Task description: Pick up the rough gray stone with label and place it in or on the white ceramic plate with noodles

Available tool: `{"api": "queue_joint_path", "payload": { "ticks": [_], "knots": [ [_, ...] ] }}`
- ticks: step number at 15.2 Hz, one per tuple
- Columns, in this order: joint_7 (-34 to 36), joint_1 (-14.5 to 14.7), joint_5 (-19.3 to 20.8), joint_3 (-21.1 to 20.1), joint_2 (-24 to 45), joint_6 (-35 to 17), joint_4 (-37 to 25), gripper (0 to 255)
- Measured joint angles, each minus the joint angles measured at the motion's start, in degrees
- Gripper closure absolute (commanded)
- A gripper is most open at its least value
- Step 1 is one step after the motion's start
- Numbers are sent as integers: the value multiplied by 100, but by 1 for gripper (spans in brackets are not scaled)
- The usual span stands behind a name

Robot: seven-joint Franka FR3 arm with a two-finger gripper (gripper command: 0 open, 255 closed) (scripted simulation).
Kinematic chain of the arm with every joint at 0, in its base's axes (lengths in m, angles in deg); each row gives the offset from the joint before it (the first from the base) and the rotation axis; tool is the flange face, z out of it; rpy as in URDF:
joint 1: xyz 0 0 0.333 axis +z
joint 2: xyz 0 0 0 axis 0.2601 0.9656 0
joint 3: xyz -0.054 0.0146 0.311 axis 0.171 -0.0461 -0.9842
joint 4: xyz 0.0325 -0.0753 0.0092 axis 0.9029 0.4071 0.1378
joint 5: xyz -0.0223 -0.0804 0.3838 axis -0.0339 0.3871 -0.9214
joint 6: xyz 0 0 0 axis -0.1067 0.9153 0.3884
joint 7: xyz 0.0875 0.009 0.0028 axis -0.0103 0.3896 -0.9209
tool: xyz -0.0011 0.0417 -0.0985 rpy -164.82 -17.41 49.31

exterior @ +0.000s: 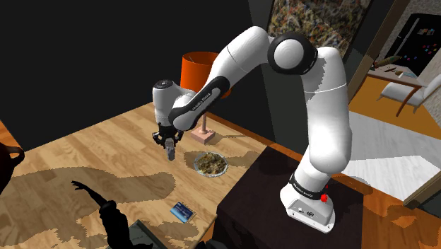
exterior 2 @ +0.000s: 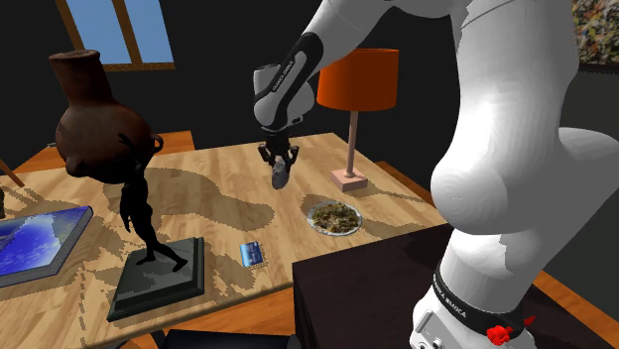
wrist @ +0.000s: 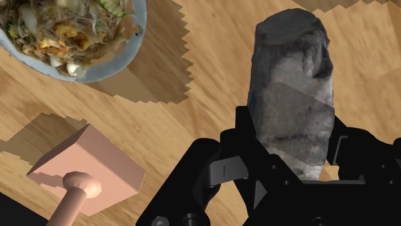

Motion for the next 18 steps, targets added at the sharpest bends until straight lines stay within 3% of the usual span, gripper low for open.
{"api": "queue_joint_path", "payload": {
  "ticks": [8, 18],
  "knots": [
    [-226, -113, -273, -169, -416, 436, -48, 255],
    [-962, -802, -900, -287, -2183, -375, 2304, 255]
  ]
}}
